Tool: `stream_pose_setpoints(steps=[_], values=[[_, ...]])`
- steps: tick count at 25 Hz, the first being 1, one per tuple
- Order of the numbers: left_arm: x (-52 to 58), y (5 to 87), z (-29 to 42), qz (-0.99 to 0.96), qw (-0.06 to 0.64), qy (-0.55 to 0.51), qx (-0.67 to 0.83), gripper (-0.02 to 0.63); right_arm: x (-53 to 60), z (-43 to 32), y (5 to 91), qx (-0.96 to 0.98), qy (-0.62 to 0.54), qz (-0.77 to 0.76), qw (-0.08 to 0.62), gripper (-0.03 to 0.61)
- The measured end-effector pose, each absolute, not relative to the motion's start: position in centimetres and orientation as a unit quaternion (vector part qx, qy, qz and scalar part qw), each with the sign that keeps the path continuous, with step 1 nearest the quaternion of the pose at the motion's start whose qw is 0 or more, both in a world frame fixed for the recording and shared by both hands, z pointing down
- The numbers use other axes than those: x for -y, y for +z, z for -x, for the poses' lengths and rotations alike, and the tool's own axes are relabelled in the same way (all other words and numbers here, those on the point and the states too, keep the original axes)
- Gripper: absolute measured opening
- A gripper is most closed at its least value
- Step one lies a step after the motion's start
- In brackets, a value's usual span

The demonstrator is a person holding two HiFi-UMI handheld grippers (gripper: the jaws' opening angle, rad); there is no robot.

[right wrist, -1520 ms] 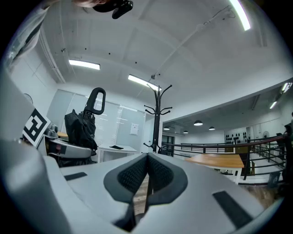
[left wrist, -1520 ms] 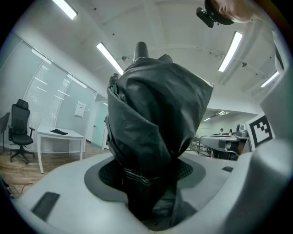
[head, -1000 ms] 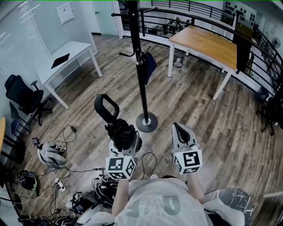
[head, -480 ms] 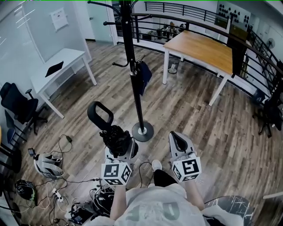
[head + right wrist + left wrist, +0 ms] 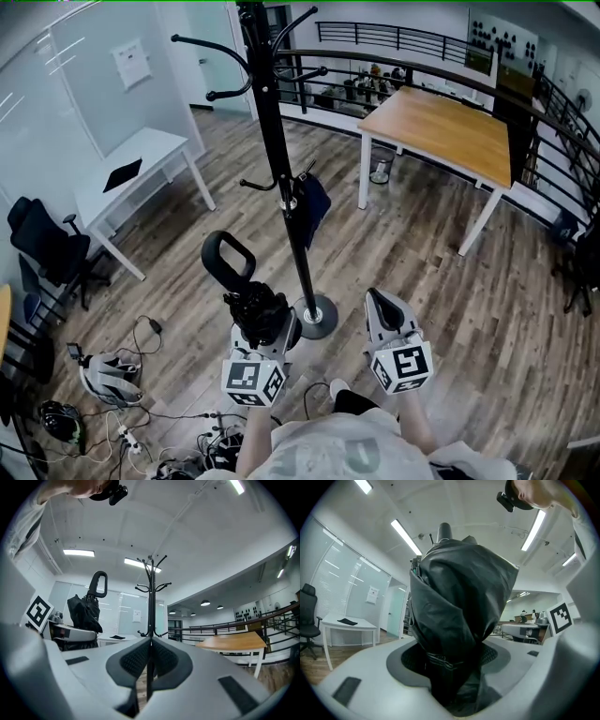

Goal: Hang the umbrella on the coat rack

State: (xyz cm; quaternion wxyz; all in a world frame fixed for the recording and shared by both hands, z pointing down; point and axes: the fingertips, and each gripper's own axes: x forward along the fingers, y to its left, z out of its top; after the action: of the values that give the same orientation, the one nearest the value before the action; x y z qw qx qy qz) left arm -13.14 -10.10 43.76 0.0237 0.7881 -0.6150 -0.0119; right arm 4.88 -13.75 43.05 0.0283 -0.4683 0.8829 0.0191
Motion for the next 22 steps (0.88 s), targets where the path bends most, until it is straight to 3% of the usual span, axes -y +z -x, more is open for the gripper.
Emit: stream_pose_setpoints(steps=[10,22], values=[[19.4,42.5,13.7,-0.772,0.042,-0.031,0.634,0.295,24.7,-3.7,41.6,-0.906,0.024,0.422,0.022,0.031],[21.9,42.6,16.1,-0.777,0.04,-0.022,0.627,0.295,27.1,0.0,41.6,-0.913,0.017,0.406,0.03,0.031]])
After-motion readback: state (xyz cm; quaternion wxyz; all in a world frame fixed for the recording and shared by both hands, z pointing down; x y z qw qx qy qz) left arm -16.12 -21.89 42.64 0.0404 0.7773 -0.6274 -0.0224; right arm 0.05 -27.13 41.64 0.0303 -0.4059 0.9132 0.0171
